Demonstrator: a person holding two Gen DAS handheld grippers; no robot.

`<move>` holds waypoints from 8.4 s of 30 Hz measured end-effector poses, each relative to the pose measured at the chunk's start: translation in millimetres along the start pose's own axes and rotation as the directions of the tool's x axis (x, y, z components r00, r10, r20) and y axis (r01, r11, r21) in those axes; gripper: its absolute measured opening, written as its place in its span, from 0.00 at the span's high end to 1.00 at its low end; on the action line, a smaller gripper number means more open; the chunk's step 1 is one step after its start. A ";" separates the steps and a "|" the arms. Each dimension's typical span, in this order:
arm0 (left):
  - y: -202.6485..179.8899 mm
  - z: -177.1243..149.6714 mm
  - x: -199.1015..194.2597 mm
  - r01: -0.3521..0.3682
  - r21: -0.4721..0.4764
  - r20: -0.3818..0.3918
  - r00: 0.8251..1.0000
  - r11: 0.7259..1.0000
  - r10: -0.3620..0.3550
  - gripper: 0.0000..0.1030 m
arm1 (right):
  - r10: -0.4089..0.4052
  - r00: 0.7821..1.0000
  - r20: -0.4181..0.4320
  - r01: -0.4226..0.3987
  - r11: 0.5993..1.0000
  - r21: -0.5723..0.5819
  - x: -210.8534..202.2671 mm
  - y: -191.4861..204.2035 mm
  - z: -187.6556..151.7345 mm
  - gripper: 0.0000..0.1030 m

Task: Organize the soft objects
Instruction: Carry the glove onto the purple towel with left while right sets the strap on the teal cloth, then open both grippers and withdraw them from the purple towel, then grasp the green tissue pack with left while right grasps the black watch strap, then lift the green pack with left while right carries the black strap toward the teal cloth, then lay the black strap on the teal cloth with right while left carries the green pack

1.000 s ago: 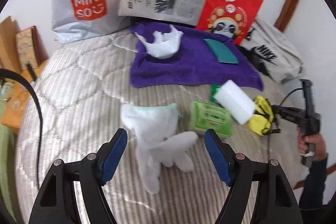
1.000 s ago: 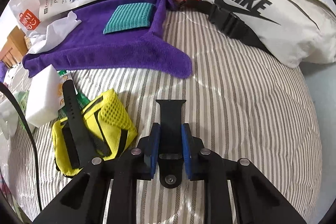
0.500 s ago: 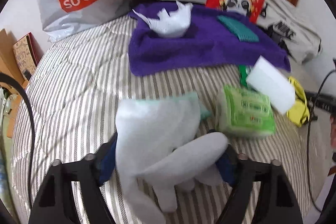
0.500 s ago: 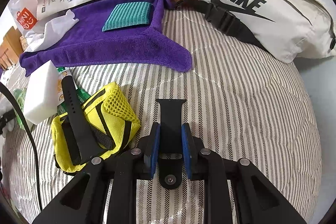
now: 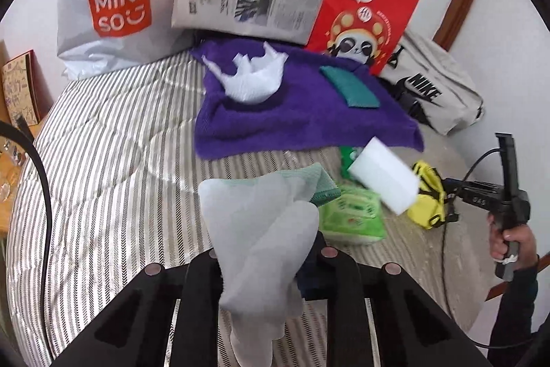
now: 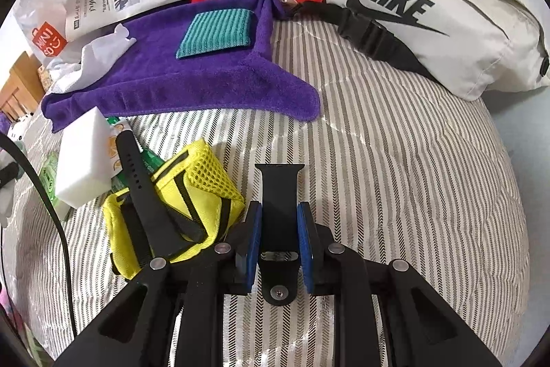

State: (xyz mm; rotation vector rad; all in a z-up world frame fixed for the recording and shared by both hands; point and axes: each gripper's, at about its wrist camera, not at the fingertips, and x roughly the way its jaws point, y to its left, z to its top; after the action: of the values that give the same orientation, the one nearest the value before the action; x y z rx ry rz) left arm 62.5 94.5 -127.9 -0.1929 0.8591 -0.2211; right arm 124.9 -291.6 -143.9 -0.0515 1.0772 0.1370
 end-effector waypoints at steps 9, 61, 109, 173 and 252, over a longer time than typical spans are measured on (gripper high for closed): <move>-10.0 14.0 -4.7 0.037 0.005 0.004 0.999 0.999 -0.037 0.81 | 0.024 1.000 0.016 -0.024 1.000 -0.006 -9.6 7.2 13.8 0.80; -5.5 159.8 137.9 -0.024 0.062 -0.079 0.996 0.998 0.029 0.81 | 0.119 0.992 0.031 -0.115 0.988 -0.099 99.4 59.0 140.1 0.80; -24.1 164.1 86.5 -0.036 0.140 -0.050 0.998 0.989 0.043 0.31 | 0.129 0.978 0.163 -0.116 0.989 -0.089 37.0 52.7 131.7 0.42; -51.9 -5.1 71.0 -0.150 0.209 -0.117 0.977 0.967 0.176 0.31 | 0.238 0.956 0.173 -0.202 0.959 -0.201 0.3 75.6 3.2 0.48; -31.8 120.9 43.9 -0.043 0.149 0.036 0.999 0.988 0.038 0.31 | 0.266 0.955 0.129 -0.241 0.954 -0.180 22.1 86.8 145.9 0.81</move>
State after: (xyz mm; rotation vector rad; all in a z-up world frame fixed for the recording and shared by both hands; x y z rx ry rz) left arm 179.2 61.6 -74.4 -0.0382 0.8087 -0.2430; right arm 250.8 -187.8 -92.2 -0.0478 0.9150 0.4550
